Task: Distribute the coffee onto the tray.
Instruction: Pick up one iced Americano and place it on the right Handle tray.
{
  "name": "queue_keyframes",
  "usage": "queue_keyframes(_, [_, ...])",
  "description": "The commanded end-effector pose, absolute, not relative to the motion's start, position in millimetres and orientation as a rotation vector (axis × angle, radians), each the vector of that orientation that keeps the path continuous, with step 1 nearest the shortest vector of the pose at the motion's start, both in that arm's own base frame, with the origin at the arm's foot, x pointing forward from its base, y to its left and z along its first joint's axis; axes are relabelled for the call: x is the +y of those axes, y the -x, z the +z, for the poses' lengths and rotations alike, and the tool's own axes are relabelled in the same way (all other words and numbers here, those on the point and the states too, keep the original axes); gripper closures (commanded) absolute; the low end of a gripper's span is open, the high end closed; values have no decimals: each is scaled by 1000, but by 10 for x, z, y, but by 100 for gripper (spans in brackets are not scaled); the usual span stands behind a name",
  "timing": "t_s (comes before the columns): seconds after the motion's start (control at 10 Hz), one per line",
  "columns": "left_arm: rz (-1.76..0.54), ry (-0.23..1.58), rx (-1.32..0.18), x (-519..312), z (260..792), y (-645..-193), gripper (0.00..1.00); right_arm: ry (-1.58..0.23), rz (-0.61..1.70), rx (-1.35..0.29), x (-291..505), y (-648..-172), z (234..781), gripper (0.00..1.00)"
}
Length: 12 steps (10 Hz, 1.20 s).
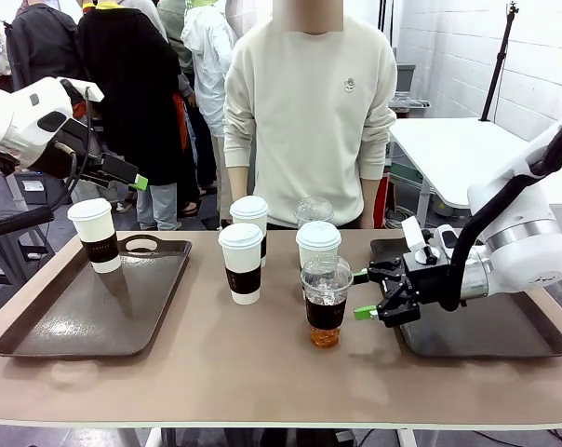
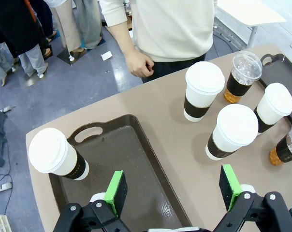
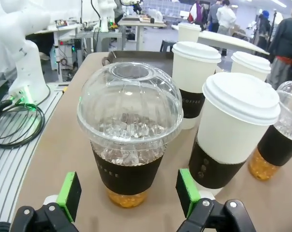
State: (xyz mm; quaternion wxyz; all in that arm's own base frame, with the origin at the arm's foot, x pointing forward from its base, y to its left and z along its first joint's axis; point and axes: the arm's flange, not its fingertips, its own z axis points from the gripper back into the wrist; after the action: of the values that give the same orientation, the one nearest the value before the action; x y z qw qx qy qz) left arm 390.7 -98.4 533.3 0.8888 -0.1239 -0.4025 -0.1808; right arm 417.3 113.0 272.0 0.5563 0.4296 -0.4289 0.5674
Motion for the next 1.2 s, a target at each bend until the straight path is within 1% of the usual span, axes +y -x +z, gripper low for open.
queue_keyframes(0.0, [-367, 261, -831, -970, 5333, -3907, 0, -1045, 1338, -1056, 1215, -4252, 2629, 0])
queue_keyframes(1.1, [-367, 261, -831, -970, 5333, -3907, 0, -1112, 1326, -1056, 1554, -4373, 2476, 0])
